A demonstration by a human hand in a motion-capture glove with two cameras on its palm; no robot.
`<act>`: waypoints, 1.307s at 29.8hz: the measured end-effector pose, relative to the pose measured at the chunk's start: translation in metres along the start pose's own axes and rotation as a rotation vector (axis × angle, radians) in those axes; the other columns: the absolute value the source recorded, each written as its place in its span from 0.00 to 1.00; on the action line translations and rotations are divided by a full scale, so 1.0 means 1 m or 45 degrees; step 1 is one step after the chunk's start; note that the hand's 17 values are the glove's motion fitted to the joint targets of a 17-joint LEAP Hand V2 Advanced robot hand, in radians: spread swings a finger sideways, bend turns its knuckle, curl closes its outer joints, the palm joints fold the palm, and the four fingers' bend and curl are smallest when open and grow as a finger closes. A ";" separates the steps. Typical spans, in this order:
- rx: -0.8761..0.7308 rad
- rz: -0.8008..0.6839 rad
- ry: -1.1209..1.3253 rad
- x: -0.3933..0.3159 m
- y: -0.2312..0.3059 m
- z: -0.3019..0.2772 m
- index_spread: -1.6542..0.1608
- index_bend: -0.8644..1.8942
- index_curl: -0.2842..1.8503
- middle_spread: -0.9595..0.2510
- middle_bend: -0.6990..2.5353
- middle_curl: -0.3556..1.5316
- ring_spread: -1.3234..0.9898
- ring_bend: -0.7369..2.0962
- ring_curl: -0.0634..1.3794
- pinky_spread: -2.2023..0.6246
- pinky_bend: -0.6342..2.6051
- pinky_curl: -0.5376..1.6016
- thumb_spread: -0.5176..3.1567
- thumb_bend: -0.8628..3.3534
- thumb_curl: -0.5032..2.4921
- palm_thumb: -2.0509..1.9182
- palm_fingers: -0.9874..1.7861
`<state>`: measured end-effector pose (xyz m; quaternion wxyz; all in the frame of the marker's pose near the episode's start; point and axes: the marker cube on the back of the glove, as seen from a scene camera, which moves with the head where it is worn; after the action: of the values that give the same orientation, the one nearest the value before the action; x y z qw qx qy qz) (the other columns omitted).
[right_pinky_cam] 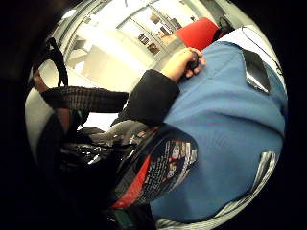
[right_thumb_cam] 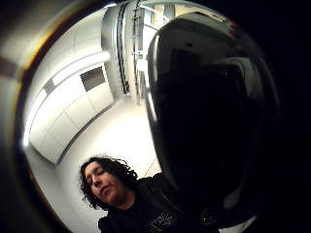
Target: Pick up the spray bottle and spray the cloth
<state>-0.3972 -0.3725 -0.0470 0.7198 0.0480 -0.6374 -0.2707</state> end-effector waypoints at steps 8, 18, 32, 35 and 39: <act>0.052 -0.021 0.028 0.004 0.003 0.002 0.77 0.37 0.39 0.66 0.41 0.50 0.50 0.53 0.39 0.69 0.38 0.46 0.50 0.20 0.45 0.77 0.82; 0.111 -0.038 0.039 0.014 -0.033 -0.010 0.77 0.37 0.39 0.64 0.42 0.50 0.49 0.53 0.39 0.69 0.38 0.46 0.49 0.20 0.45 0.77 0.82; -0.041 0.208 0.283 0.011 0.048 -0.044 0.79 0.35 0.37 0.75 0.36 0.46 0.53 0.47 0.36 0.77 0.31 0.44 0.46 0.19 0.39 0.69 0.65; -0.037 0.227 0.334 0.009 0.057 -0.060 0.79 0.35 0.36 0.77 0.35 0.45 0.54 0.46 0.35 0.79 0.31 0.44 0.46 0.19 0.38 0.68 0.62; -0.054 0.230 0.566 0.011 0.071 -0.086 0.78 0.35 0.34 0.80 0.33 0.44 0.56 0.44 0.34 0.82 0.30 0.43 0.45 0.19 0.36 0.67 0.57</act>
<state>-0.2926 -0.3412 -0.0231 0.8645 0.0340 -0.4592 -0.2015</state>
